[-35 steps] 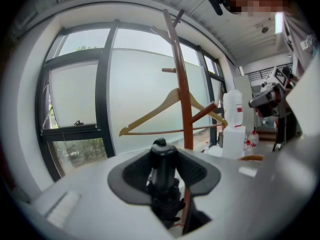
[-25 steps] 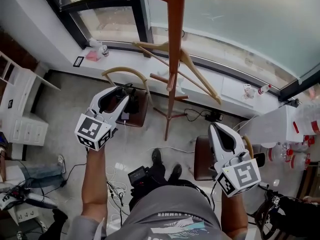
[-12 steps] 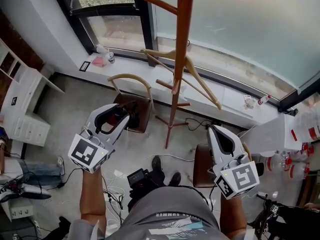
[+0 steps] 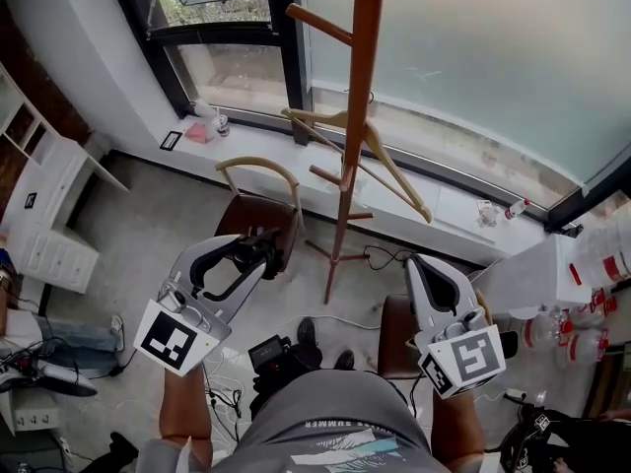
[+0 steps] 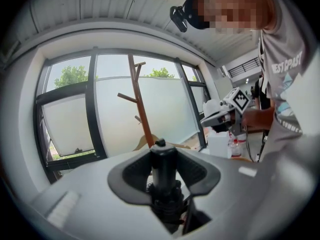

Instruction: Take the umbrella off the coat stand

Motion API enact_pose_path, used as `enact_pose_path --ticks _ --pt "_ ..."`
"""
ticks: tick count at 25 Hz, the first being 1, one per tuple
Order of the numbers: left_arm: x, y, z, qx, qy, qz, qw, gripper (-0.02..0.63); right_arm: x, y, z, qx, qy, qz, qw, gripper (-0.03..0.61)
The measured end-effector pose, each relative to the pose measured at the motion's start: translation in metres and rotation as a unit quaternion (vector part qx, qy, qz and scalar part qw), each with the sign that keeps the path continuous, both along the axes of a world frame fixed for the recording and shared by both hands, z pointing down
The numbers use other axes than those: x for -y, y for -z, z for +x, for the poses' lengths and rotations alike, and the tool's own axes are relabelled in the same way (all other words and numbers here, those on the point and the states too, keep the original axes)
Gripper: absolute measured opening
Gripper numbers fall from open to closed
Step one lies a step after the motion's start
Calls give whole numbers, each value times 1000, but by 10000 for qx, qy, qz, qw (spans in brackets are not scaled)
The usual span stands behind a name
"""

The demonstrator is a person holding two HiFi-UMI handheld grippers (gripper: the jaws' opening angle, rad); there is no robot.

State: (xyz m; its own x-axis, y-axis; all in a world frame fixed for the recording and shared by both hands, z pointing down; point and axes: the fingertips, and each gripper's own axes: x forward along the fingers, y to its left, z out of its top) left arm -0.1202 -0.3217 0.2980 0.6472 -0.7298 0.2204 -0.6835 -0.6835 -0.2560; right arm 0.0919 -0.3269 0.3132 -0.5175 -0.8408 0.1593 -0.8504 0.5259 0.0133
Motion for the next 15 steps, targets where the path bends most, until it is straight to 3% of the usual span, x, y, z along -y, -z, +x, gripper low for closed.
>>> enact_pose_path --ticks 15 --pt "-16 -3 31 -76 -153 -78 9998 150 -14 0 16 -12 -5 -4 10000 0"
